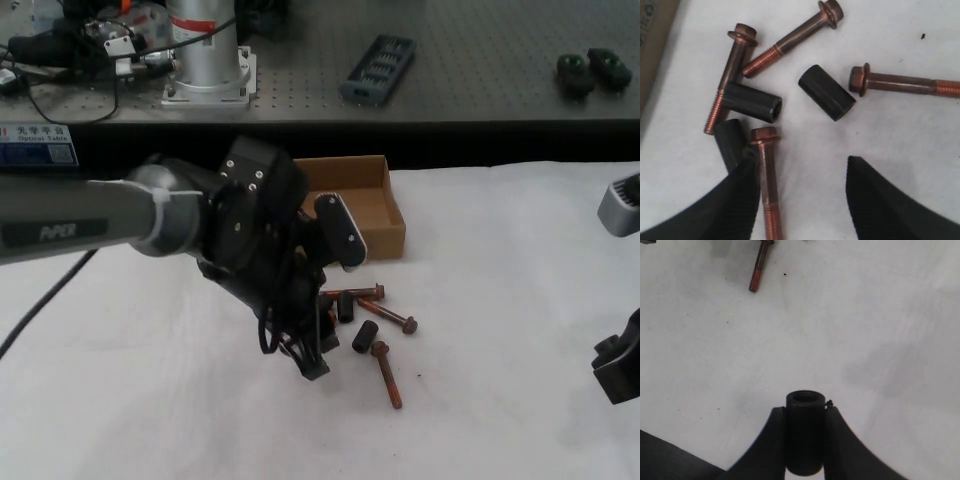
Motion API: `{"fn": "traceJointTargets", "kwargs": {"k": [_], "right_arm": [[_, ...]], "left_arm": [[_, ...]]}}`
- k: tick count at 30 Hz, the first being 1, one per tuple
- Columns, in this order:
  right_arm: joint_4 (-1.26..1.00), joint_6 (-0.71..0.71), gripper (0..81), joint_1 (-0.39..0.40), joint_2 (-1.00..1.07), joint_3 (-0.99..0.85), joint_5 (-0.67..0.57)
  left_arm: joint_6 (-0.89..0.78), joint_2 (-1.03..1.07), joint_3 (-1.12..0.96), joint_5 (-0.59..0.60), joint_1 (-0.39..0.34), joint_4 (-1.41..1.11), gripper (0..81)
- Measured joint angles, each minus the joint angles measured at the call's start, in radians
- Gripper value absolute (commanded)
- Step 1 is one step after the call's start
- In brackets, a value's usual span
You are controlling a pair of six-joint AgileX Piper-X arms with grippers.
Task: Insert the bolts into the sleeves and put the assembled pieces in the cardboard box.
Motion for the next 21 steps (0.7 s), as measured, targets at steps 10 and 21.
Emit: {"fn": "traceJointTargets", "kwargs": {"k": [10,21], "right_arm": [[0.0,0.0,2.9,0.0,0.0,0.0,-0.001],[0.0,0.0,2.9,0.0,0.0,0.0,-0.001]], "left_arm": [[0.0,0.054,0.0,-0.053,-0.009,-0.036,38.0],[0.0,0.064,-0.002,-0.053,-0.009,-0.059,38.0]]}}
